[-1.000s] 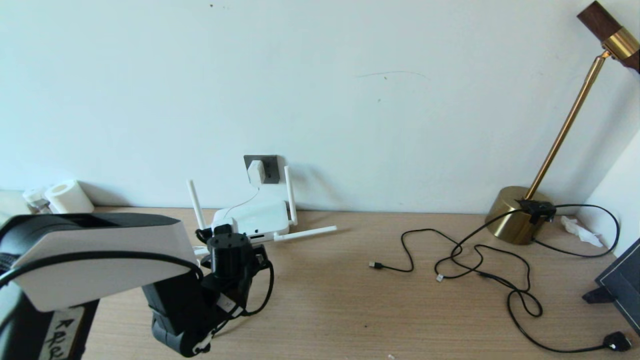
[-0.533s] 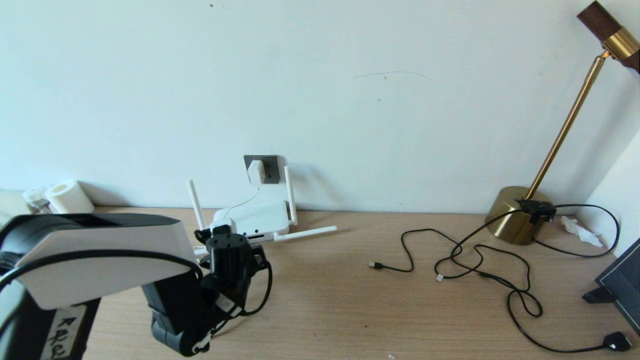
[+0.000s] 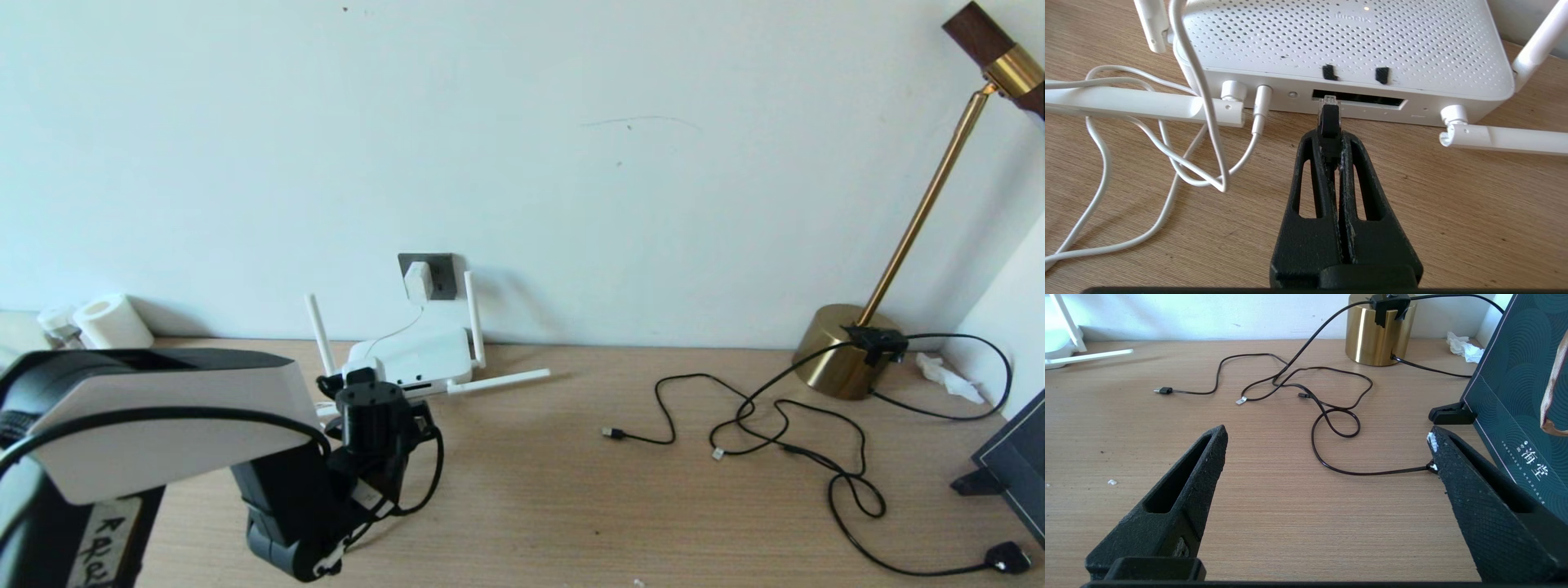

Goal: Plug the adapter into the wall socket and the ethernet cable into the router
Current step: Plug cable into router interface

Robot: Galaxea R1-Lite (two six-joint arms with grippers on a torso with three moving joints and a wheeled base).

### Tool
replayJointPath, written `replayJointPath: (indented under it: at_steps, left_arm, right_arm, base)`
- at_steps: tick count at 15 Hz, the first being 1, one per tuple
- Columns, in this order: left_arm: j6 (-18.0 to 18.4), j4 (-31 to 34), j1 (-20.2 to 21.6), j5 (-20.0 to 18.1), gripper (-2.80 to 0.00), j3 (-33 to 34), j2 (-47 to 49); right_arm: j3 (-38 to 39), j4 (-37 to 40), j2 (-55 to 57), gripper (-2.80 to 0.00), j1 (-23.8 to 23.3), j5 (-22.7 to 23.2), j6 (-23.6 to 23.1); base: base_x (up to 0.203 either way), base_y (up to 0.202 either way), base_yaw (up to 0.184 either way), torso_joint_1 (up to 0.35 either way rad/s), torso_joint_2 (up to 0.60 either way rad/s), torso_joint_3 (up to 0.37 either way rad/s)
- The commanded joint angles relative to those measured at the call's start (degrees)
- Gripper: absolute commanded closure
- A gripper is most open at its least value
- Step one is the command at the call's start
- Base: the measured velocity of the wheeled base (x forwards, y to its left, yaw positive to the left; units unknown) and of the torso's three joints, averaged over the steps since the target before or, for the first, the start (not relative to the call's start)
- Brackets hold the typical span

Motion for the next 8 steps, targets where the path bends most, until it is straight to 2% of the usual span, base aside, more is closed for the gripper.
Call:
replayJointPath:
  at_steps: [1,8]
  left_arm:
    - [-0.1,-0.4,0.2,0.2,0.0,0.0,0.1]
    - [0.0,-0.4,0.2,0.2,0.0,-0.3,0.0]
  right_arm:
    - [0.0,0.0,0.1,-2.8,0.0,0.0,0.0]
    - [0.0,0.0,0.1,-2.8,0.0,0.0,0.0]
  base:
    - [0.0,0.0,0.0,0.0,0.0,0.0]
    - [0.0,0.0,0.0,0.0,0.0,0.0]
